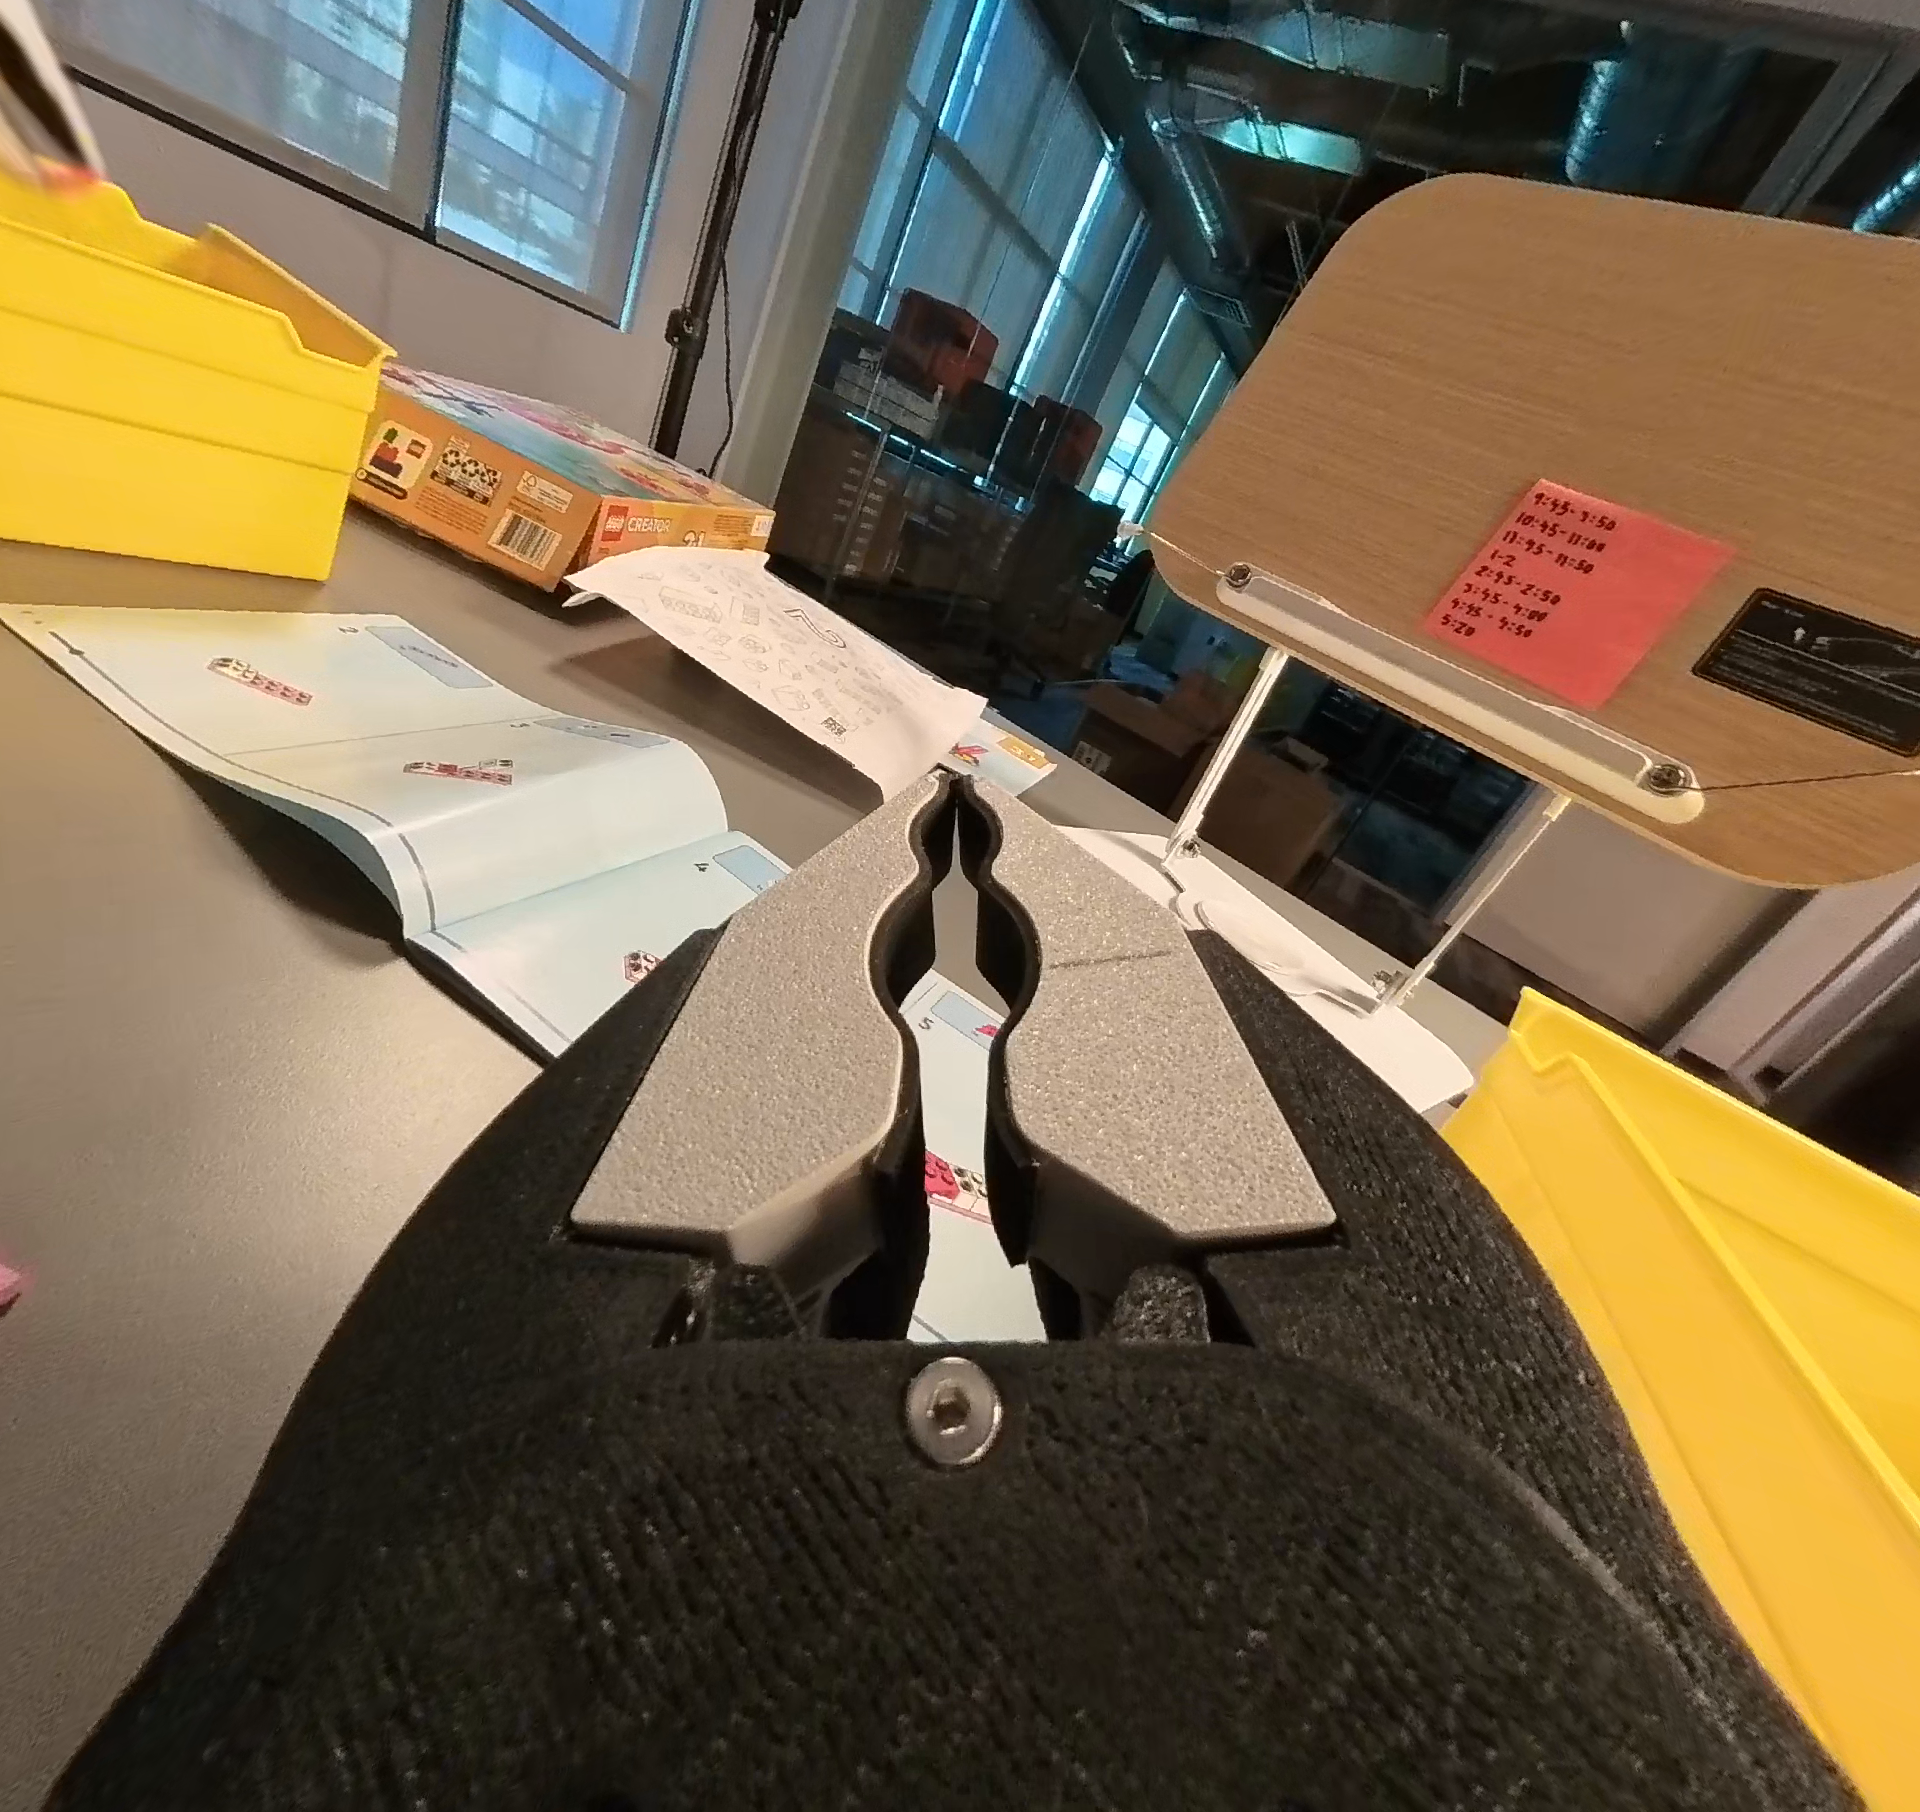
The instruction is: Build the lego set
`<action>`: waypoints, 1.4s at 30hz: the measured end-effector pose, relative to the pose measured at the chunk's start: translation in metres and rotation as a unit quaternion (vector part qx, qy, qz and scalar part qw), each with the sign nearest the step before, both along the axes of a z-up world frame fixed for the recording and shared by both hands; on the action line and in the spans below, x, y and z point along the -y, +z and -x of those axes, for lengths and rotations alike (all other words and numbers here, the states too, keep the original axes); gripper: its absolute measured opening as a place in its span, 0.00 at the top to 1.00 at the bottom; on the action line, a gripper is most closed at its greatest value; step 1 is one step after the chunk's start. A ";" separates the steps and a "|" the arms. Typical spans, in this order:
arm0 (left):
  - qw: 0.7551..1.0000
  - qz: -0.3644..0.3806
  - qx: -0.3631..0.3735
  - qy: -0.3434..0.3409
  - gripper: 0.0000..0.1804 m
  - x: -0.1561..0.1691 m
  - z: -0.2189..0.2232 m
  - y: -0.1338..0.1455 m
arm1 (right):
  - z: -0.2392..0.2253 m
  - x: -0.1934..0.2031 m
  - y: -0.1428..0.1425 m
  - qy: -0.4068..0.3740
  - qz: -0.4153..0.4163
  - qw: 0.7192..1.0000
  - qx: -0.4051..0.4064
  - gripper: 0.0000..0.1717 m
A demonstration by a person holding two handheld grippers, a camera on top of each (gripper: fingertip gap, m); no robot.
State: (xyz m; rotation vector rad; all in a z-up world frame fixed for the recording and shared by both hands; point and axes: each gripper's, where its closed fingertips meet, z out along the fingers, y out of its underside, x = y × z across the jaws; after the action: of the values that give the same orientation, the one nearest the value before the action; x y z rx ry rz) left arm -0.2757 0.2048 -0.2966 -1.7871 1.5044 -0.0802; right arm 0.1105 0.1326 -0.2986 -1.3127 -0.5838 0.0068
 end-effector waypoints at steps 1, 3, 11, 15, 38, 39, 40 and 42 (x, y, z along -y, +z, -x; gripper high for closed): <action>0.998 -0.030 0.049 -0.013 0.91 0.008 -0.014 0.022 | 0.000 0.000 0.000 0.001 0.000 1.000 0.000 1.00; 0.988 -0.077 0.128 -0.041 0.91 0.031 -0.041 0.063 | 0.001 0.000 0.000 0.002 -0.001 1.000 -0.001 1.00; 0.909 -0.075 0.396 -0.110 0.91 0.134 -0.138 0.151 | 0.026 0.029 0.031 0.087 -0.048 0.994 -0.034 0.95; 0.876 -0.085 0.468 -0.084 0.91 0.161 -0.181 0.139 | 0.057 0.068 0.054 0.245 -0.024 0.963 -0.107 0.95; 0.920 -0.176 0.310 -0.160 0.91 0.172 -0.300 0.003 | 0.101 0.099 0.006 0.509 0.469 0.640 -0.334 0.97; 0.923 -0.163 0.307 -0.163 0.91 0.171 -0.301 -0.001 | 0.100 0.098 0.001 0.495 0.474 0.655 -0.318 0.97; 0.928 -0.141 0.302 -0.166 0.91 0.170 -0.301 -0.007 | 0.100 0.096 -0.006 0.474 0.481 0.676 -0.294 0.97; 0.943 -0.095 0.278 -0.155 0.86 0.163 -0.299 -0.026 | 0.093 0.089 -0.030 0.398 0.499 0.741 -0.210 0.97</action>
State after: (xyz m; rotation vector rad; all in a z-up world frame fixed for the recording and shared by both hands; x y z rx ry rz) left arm 0.0234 0.0415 -0.3221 -1.2223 1.3054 -0.5339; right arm 0.0173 0.0432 -0.3289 -1.8820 -0.7323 1.4825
